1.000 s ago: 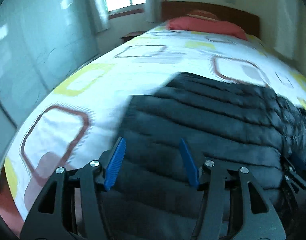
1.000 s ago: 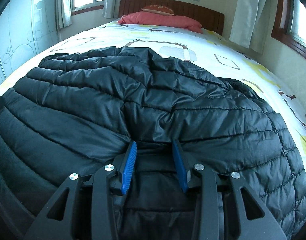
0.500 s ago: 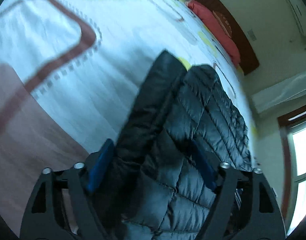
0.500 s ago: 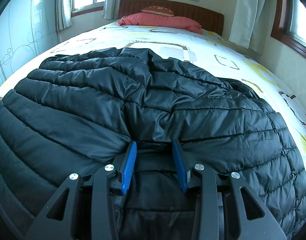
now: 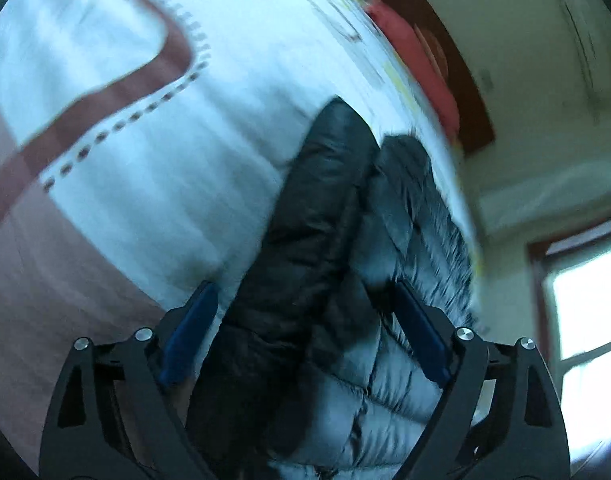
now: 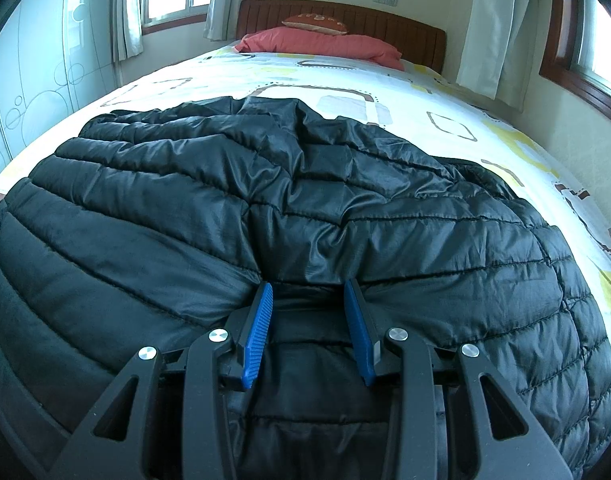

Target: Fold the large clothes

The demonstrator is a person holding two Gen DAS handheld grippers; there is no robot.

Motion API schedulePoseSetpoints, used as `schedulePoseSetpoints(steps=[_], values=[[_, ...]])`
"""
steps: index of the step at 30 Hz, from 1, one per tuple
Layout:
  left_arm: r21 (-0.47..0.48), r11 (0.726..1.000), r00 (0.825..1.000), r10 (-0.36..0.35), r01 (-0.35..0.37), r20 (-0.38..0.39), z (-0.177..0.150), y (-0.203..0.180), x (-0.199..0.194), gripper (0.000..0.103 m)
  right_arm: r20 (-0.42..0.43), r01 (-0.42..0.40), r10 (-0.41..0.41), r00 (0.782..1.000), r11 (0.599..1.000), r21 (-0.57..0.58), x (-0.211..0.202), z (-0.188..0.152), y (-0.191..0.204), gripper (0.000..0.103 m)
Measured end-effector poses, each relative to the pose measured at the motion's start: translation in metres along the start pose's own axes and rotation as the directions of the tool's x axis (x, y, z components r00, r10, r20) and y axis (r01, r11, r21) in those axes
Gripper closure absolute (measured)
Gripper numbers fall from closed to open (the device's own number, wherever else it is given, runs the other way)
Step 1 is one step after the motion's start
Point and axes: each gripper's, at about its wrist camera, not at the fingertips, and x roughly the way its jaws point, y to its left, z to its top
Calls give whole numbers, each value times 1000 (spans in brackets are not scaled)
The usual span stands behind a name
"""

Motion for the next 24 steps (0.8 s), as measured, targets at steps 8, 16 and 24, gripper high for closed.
schedulePoseSetpoints(steps=[8, 16, 24], values=[[168, 986, 999, 11, -4, -38, -23, -45, 21, 25, 1, 5, -5, 1000, 1000, -2, 0, 0, 2, 65], [182, 983, 1000, 6, -8, 14, -27, -51, -2, 68, 10, 15, -15, 1000, 1000, -8, -2, 2, 7, 65], [230, 973, 999, 8, -20, 51, -27, -67, -14, 74, 26, 55, -57, 998, 996, 76, -29, 14, -50, 65]])
